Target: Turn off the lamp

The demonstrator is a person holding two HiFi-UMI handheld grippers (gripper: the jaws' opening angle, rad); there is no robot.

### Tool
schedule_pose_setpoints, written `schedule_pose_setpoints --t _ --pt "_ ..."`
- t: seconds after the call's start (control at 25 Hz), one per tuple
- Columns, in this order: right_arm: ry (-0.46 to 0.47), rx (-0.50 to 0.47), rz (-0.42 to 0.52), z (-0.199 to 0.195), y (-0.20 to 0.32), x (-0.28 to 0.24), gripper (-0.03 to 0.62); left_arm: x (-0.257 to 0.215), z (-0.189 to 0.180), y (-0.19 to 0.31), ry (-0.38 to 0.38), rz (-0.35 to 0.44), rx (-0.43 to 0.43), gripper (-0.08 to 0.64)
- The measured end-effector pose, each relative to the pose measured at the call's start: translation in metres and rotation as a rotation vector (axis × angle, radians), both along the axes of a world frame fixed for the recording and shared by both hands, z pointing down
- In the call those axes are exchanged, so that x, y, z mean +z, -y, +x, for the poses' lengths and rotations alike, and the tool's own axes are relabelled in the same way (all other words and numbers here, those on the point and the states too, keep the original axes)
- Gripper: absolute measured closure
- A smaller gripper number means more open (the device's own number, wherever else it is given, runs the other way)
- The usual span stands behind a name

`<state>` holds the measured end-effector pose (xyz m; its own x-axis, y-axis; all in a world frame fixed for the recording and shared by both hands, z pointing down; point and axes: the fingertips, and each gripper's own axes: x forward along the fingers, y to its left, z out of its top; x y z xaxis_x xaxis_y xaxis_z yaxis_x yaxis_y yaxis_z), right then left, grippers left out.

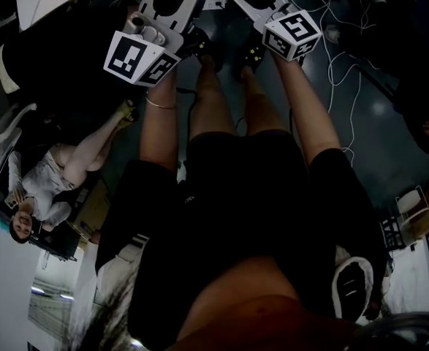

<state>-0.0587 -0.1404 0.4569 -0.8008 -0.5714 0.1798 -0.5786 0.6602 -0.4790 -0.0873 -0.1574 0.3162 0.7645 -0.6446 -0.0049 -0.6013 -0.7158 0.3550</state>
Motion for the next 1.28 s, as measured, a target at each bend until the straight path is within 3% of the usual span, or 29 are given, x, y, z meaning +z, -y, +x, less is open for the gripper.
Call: schedule_pose_setpoints --t 0.28,0.48,0.92,1.0,1.28 --pt "0.017 -0.027 -0.014 -0.012 0.003 0.002 0.465 -0.002 -0.004 -0.003 -0.019 -0.007 0.01 0.541" --pt "0.062 -0.048 -0.019 -0.017 0.002 -0.004 0.511 -0.003 -0.006 -0.004 -0.028 0.009 0.017 0.541" --pt "0.247 -0.052 -0.147 -0.003 -0.012 -0.009 0.515 0.004 -0.005 -0.015 -0.019 0.11 0.043 0.503" --pt "0.287 -0.037 -0.164 -0.001 -0.013 -0.013 0.515 0.017 0.0 -0.025 -0.004 0.098 0.073 0.463" --pt "0.361 -0.055 -0.162 0.003 -0.018 -0.038 0.515 0.08 0.007 -0.066 0.088 -0.002 0.15 0.453"
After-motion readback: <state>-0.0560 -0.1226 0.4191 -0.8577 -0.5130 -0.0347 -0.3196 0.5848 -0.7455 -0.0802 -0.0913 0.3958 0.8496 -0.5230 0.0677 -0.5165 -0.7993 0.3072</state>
